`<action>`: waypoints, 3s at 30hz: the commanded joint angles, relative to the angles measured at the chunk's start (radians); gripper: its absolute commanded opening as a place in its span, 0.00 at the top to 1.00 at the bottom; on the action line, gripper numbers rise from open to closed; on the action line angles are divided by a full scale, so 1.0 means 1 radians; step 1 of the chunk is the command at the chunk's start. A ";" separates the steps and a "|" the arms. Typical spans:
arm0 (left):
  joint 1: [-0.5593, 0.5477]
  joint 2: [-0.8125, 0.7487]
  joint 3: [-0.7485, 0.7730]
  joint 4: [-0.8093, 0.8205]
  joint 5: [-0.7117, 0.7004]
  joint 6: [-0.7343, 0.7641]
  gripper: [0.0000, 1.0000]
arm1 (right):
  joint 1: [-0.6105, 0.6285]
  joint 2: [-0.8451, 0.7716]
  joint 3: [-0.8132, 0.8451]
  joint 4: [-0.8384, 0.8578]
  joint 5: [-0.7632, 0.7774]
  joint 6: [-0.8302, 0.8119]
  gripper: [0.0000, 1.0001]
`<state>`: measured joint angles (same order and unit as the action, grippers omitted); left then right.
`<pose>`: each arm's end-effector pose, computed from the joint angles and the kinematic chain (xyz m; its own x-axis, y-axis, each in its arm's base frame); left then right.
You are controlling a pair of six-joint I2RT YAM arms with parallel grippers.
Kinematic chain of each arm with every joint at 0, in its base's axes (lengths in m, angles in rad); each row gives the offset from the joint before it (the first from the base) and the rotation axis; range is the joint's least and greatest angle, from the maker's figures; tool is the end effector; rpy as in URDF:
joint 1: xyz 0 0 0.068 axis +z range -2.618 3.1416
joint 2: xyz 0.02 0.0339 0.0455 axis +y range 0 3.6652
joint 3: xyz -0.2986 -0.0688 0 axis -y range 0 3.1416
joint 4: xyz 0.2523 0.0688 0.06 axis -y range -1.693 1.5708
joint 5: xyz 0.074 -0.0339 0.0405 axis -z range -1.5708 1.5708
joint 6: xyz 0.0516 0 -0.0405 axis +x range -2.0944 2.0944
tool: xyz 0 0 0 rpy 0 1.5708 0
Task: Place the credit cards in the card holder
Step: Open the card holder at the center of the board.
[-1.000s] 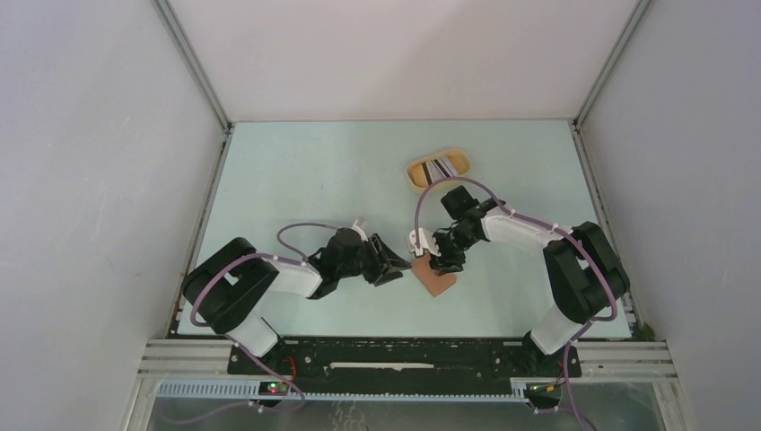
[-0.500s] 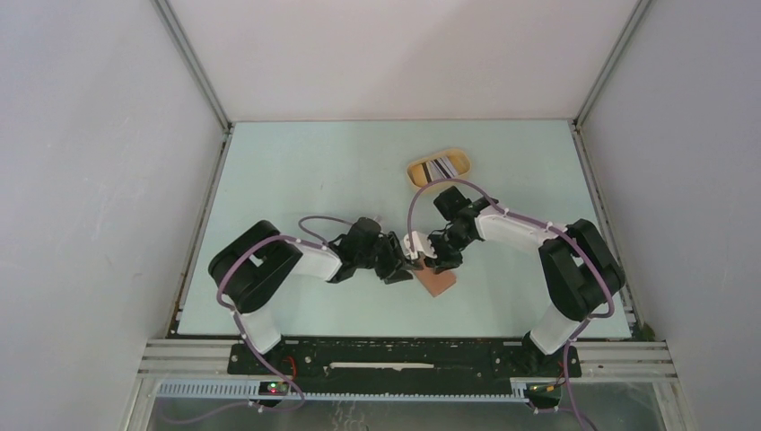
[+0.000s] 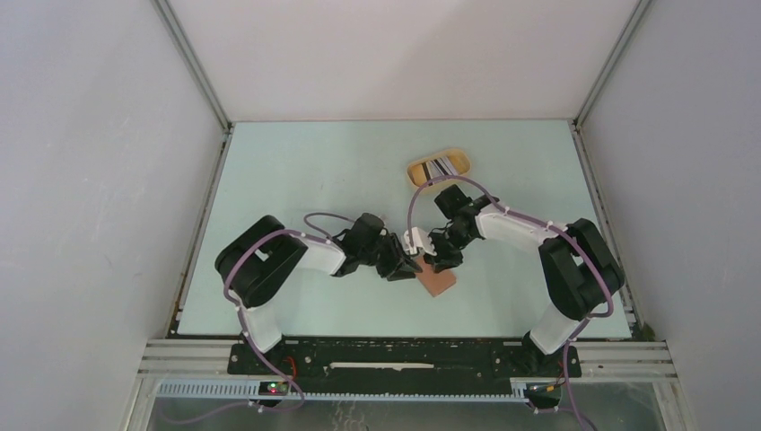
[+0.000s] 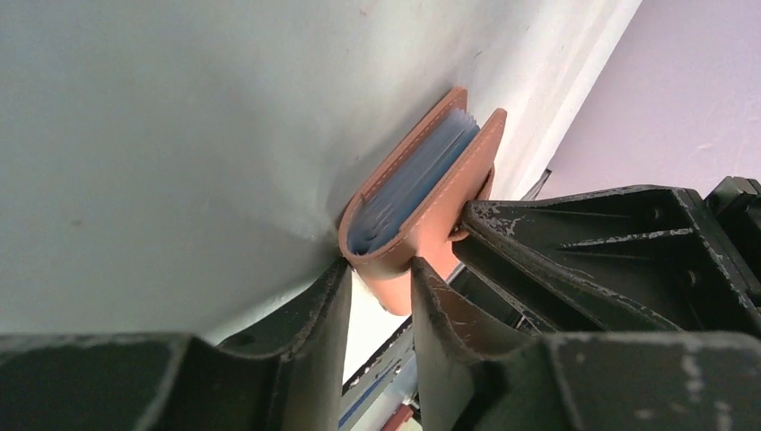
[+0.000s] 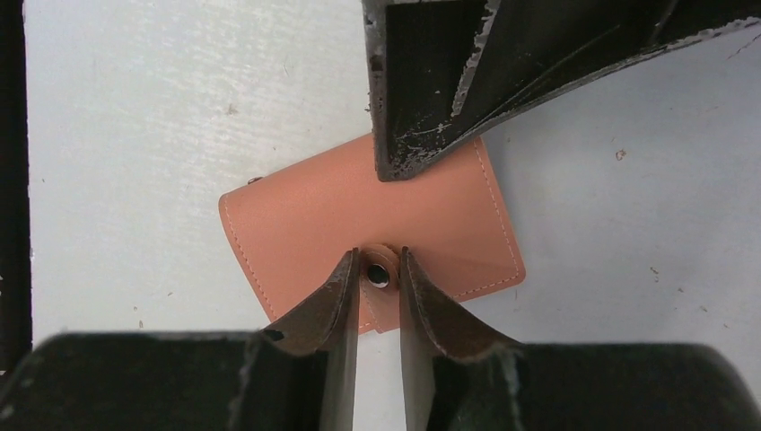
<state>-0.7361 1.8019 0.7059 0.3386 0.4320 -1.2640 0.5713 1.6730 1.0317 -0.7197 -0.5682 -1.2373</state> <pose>0.2411 -0.2476 0.1242 -0.9500 -0.3075 0.0548 -0.2332 0.5813 -0.7796 0.2483 0.1926 0.1928 0.2504 -0.7858 -0.5655 -0.9575 -0.2875 -0.0245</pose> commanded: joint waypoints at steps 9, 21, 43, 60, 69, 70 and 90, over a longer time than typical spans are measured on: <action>0.044 0.074 0.032 -0.134 -0.025 0.108 0.71 | -0.080 -0.082 0.014 -0.095 -0.148 -0.024 1.00; 0.067 0.057 0.078 -0.207 -0.050 0.196 0.75 | -0.241 -0.124 0.015 -0.116 -0.206 -0.065 1.00; 0.072 -0.432 -0.013 -0.101 -0.237 0.347 0.54 | -0.259 -0.170 0.063 -0.033 -0.312 0.705 0.63; 0.057 -0.593 -0.253 0.125 -0.319 0.230 0.38 | -0.233 0.163 0.172 -0.057 -0.214 0.953 0.51; 0.056 -0.535 -0.239 0.153 -0.279 0.221 0.37 | -0.221 0.161 0.173 -0.089 -0.264 0.924 0.82; 0.056 -0.533 -0.238 0.154 -0.277 0.220 0.37 | -0.221 0.154 0.177 -0.092 -0.252 0.918 0.87; 0.057 -0.513 -0.238 0.144 -0.266 0.223 0.36 | -0.103 0.157 0.253 -0.053 -0.086 0.969 0.73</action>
<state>-0.6765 1.2888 0.4637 0.4484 0.1589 -1.0393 0.4175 1.7706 1.2945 -0.7944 -0.5564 -0.3099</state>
